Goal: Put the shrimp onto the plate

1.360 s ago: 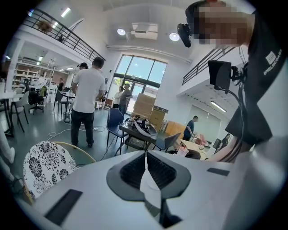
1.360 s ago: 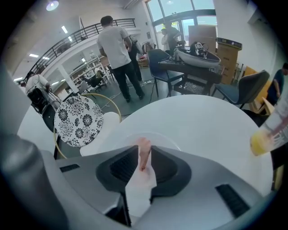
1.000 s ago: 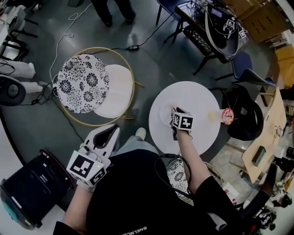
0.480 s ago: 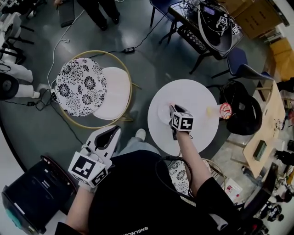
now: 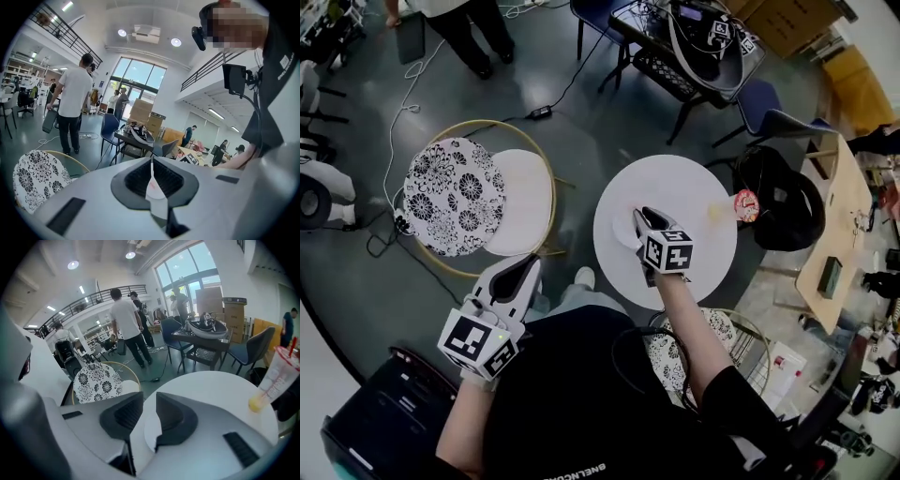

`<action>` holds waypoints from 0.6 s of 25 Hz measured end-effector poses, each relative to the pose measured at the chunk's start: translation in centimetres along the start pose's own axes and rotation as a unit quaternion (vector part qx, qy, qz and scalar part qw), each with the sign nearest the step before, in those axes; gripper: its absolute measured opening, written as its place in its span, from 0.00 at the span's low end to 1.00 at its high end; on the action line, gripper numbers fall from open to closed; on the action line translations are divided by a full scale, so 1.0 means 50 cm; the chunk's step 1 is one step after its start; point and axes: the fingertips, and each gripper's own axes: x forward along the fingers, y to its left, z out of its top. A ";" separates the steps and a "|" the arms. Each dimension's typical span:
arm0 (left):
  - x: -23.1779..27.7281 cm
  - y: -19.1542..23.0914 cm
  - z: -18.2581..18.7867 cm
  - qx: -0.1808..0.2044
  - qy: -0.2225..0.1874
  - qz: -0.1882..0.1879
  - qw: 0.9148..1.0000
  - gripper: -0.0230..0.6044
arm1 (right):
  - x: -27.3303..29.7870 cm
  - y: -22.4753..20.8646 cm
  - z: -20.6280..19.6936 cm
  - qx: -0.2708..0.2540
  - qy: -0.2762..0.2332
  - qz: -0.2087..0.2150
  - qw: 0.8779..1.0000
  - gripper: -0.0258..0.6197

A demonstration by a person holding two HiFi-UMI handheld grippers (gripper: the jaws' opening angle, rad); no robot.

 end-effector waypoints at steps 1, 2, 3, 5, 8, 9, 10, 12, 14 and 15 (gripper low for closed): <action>0.004 -0.002 0.004 0.001 0.001 -0.007 1.000 0.05 | -0.011 0.008 0.010 0.003 -0.007 0.001 1.000 0.18; 0.008 -0.004 0.008 0.004 0.002 -0.014 1.000 0.05 | -0.023 0.017 0.020 0.005 -0.014 0.002 1.000 0.18; 0.012 -0.007 0.013 0.007 0.003 -0.022 1.000 0.05 | -0.035 0.026 0.030 0.007 -0.022 0.003 1.000 0.18; 0.020 -0.011 0.023 0.013 0.004 -0.041 0.999 0.05 | -0.063 0.046 0.051 0.006 -0.040 0.004 0.999 0.18; 0.031 -0.017 0.036 0.020 0.007 -0.067 0.998 0.05 | -0.103 0.081 0.079 -0.006 -0.065 0.006 0.998 0.18; 0.034 -0.020 0.038 0.022 0.007 -0.073 0.997 0.05 | -0.115 0.092 0.088 -0.009 -0.072 0.008 0.997 0.18; 0.039 -0.024 0.041 0.024 0.008 -0.080 0.996 0.05 | -0.127 0.101 0.096 -0.011 -0.079 0.011 0.997 0.18; 0.050 -0.032 0.044 0.025 0.010 -0.095 0.995 0.05 | -0.152 0.118 0.110 -0.008 -0.094 0.017 0.995 0.18; 0.064 -0.042 0.049 0.023 0.013 -0.112 0.993 0.05 | -0.181 0.132 0.125 -0.005 -0.107 0.019 0.994 0.18; 0.071 -0.049 0.053 0.023 0.013 -0.121 0.992 0.05 | -0.197 0.138 0.132 -0.003 -0.114 0.019 0.993 0.18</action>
